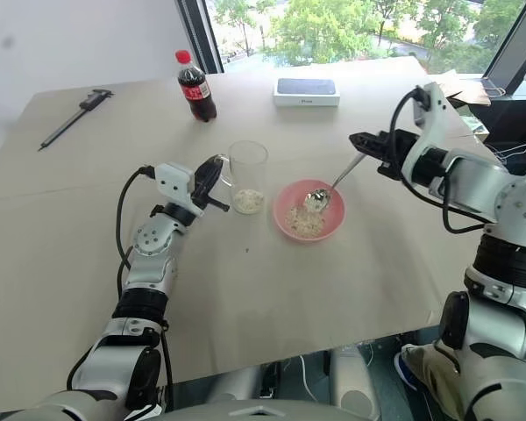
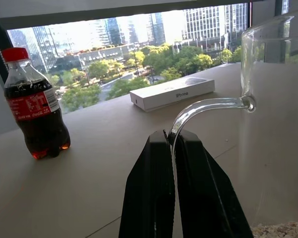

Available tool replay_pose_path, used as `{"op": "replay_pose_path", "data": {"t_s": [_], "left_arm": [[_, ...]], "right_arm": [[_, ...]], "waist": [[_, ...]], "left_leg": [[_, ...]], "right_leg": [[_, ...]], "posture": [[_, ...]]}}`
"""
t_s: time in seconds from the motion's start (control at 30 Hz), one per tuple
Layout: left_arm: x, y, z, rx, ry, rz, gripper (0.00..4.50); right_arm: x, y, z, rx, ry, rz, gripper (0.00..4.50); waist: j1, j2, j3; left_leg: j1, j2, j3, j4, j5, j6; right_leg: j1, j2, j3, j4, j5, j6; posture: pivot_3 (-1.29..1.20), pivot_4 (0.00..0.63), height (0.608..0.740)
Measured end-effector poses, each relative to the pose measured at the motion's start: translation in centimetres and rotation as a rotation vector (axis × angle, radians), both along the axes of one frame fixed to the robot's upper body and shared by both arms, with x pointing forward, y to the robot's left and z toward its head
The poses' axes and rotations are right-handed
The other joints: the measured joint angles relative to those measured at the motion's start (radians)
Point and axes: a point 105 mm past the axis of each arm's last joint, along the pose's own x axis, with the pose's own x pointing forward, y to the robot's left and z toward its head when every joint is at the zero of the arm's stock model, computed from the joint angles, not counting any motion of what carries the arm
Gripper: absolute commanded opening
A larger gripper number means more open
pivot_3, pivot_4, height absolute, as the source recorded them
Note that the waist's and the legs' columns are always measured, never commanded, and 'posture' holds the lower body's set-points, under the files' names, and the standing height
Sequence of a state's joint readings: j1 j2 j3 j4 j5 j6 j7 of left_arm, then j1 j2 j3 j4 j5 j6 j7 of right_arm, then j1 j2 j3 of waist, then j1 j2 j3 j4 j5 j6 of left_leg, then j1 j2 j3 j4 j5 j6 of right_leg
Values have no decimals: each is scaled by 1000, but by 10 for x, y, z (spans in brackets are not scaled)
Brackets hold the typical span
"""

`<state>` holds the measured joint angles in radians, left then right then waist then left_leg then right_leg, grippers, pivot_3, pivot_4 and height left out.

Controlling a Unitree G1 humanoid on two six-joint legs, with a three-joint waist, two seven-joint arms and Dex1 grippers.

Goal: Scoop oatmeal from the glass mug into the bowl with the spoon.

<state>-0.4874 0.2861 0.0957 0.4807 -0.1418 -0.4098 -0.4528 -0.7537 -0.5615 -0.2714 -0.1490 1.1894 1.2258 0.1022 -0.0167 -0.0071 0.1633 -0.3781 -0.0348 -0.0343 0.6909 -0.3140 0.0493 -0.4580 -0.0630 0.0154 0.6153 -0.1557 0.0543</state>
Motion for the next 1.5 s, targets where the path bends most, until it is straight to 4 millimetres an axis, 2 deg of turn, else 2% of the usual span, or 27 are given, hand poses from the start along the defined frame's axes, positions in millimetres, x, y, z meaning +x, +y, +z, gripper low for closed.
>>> {"op": "replay_pose_path", "data": {"t_s": [0.13, 0.27, 0.4, 0.5, 0.6, 0.67, 0.73, 0.83, 0.9, 1.03, 1.13, 1.23, 1.4, 1.43, 1.47, 1.5], "left_arm": [[0, 0, 1, -8, -9, 4, 28], [0, -1, 2, -19, -14, 11, 28], [0, -1, 1, -27, -15, 13, 28], [-1, -2, 0, -31, -11, 14, 28], [-3, -1, -5, -32, -6, 17, 28], [-5, -2, -6, -39, 0, 7, 28], [-7, -5, -7, -49, 6, -13, 28], [-8, -12, -9, -51, 13, -34, 28], [-8, -13, -9, -50, 14, -37, 28], [-11, -13, -8, -48, 6, -39, 28], [-12, -13, -8, -49, 3, -37, 28], [-14, -16, -9, -46, 2, -51, 28], [-17, -20, -12, -52, 7, -67, 28], [-17, -20, -13, -53, 8, -67, 0], [-17, -20, -13, -52, 7, -67, 0], [-17, -20, -13, -52, 6, -67, 0]], "right_arm": [[-12, 19, 6, -225, -227, 105, 0], [-21, 31, 5, -370, -413, 223, 0], [-25, 37, 11, -424, -546, 281, 0], [-22, 35, 13, -377, -531, 258, 0], [-7, 23, 13, -277, -441, 162, 0], [9, 17, 23, -135, -367, 74, 0], [17, 24, 49, 72, -320, 46, 0], [14, 41, 84, 246, -313, 87, 0], [14, 48, 90, 298, -287, 102, 0], [18, 61, 77, 308, -197, 116, 0], [15, 71, 59, 239, -151, 150, 0], [17, 81, 30, 124, -109, 162, 0], [20, 95, 11, 29, -134, 179, 0], [20, 96, 10, 22, -139, 183, 736], [20, 98, 11, 28, -149, 185, 996], [20, 99, 13, 37, -165, 189, 1456]], "waist": [[2, 0, 0], [4, -1, 0], [5, -1, 0], [5, -1, 0], [6, -1, 0], [3, -1, 0], [-1, 0, 0], [3, 0, 0], [6, 0, 0], [5, 0, 0], [3, 0, 0], [1, 0, 0], [1, 0, 0], [1, 0, 0], [1, 0, 0], [1, 0, 0]], "left_leg": [[0, 0, -1, 0, 2, -3], [-1, -1, -1, 0, 2, -4], [-1, -1, -1, 0, 2, -4], [-1, 0, -1, 0, 2, -4], [0, -1, -1, 0, 2, -4], [0, 0, 0, 0, 2, -4], [0, 1, 0, 0, 2, -5], [-1, 1, -2, -1, 2, -5], [-1, 1, -2, -1, 2, -5], [-3, -1, -1, -1, 2, -4], [-2, 0, -1, -1, 2, -4], [-2, 0, 0, -1, 2, -4], [-1, 0, -1, -1, 2, -4], [-1, 0, -1, 0, 2, -4], [-1, 0, -1, 0, 2, -5], [-1, 0, -1, 0, 2, -5]], "right_leg": [[1, 0, -2, -6, 0, 0], [1, -1, -1, -7, 0, 1], [1, -1, -1, -7, 0, 1], [1, -1, -1, -7, 0, 0], [1, -2, -1, -6, 1, 0], [1, -2, 0, -6, 1, 0], [0, -1, 1, -5, 1, -1], [0, 0, -1, -6, 1, -1], [0, -1, -1, -6, 1, -1], [0, -2, -1, -6, 2, 0], [0, -1, -1, -5, 2, 0], [0, -1, -1, -6, 2, 0], [0, 0, -1, -6, 2, 0], [0, 0, -1, -6, 2, -1], [0, 0, -1, -5, 2, -1], [0, 0, -1, -5, 2, -1]], "posture": [[0, 150, 740], [0, 150, 740], [0, 150, 740], [0, 150, 740], [0, 150, 740], [0, 150, 740], [0, 150, 740], [0, 150, 740], [0, 150, 740], [0, 150, 740], [0, 150, 740], [0, 150, 740], [0, 150, 740], [0, 150, 740], [0, 150, 740], [0, 150, 740]]}}
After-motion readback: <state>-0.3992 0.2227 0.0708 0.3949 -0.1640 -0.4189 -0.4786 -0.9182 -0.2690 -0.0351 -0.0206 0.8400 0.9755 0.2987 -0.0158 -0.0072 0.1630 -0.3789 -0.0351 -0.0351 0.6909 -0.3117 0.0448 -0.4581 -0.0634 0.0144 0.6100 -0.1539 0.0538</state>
